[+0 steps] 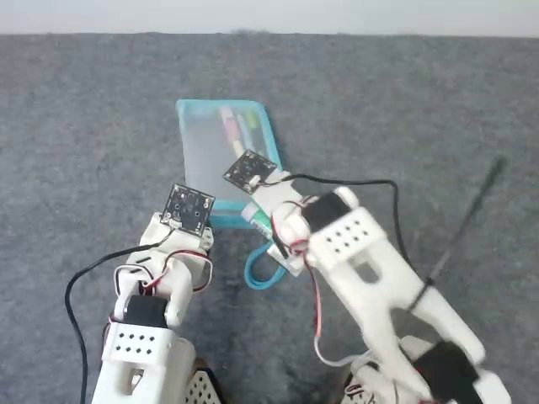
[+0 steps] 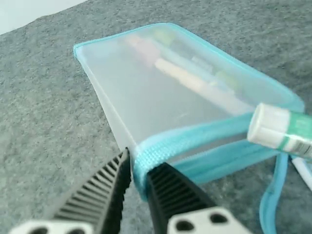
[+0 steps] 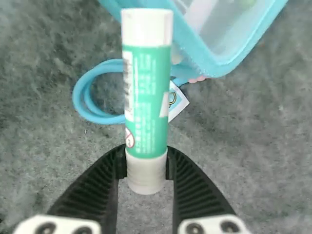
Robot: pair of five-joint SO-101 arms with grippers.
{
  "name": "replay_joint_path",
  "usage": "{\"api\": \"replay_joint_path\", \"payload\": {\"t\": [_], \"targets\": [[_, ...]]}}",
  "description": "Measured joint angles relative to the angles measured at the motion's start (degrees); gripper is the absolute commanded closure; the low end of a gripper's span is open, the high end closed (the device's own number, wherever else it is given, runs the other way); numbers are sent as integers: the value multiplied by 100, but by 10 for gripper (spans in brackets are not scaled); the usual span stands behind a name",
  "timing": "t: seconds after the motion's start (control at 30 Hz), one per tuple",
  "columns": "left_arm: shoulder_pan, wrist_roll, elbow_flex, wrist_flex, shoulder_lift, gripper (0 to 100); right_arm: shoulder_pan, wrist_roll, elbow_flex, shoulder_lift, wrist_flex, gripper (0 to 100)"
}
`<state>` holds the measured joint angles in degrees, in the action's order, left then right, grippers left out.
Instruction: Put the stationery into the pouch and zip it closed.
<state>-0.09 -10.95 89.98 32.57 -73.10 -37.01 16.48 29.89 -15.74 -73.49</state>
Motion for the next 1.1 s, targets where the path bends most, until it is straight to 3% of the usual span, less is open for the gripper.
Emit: {"api": "replay_joint_path", "payload": {"t": [0.33, 0.6, 0.8, 1.1], "targets": [[0, 0, 0, 0, 0, 987, -53, -18, -659, 756, -220, 993], [0, 35, 0, 0, 0, 987, -862, 62, -185, 53, -264, 993], [0, 35, 0, 0, 0, 987, -695, -70, -193, 158, -211, 993], [0, 35, 0, 0, 0, 987, -440, -237, -1503, 1679, -299, 993]]}}
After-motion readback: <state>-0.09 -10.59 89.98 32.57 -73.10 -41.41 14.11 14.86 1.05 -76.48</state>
